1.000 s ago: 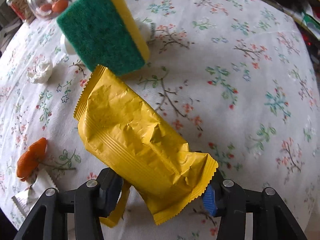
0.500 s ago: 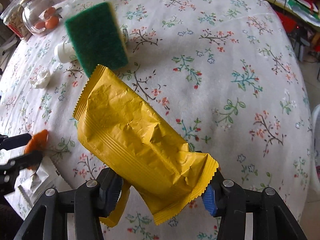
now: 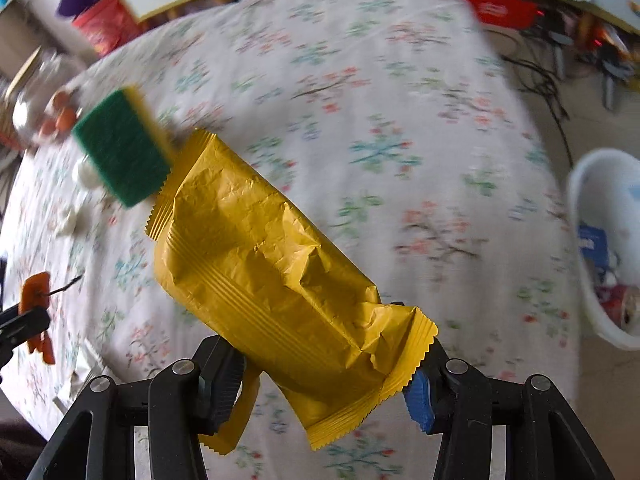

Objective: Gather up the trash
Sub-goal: 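Carry the orange peel and yellow bag over the bin and release both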

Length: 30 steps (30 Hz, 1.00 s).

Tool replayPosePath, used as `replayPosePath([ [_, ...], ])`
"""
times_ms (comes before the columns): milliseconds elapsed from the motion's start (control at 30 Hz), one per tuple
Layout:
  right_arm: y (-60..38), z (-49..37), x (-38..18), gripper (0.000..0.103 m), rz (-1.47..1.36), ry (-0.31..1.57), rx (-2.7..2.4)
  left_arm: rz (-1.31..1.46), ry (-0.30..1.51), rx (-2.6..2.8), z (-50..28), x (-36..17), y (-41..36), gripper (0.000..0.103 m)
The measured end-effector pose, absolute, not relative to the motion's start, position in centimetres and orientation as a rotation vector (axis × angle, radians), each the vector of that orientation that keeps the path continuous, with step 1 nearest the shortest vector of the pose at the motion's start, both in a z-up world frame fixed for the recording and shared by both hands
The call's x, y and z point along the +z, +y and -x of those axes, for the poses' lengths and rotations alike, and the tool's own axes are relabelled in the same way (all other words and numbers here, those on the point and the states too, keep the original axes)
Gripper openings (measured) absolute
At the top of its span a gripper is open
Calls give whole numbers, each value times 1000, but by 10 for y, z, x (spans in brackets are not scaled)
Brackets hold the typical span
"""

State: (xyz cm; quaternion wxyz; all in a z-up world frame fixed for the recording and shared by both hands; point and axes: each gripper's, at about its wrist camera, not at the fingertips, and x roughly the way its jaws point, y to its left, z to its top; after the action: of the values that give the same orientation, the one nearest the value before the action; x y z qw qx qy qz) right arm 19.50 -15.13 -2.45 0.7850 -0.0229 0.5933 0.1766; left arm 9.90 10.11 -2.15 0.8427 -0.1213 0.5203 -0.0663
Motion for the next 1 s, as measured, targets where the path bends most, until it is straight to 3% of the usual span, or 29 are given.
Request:
replayPosePath([
  [667, -370, -239, -29, 61, -345, 1228, -133, 195, 1103, -267, -155, -13, -7, 16],
  [767, -388, -240, -35, 72, -403, 1224, -170, 189, 1097, -278, -162, -13, -23, 16],
  [833, -396, -241, -36, 85, -445, 1210, -179, 177, 1097, -281, -167, -15, -34, 16],
  [1000, -408, -236, -25, 85, -466, 1178, -157, 143, 1115, -306, -181, -19, -61, 16],
])
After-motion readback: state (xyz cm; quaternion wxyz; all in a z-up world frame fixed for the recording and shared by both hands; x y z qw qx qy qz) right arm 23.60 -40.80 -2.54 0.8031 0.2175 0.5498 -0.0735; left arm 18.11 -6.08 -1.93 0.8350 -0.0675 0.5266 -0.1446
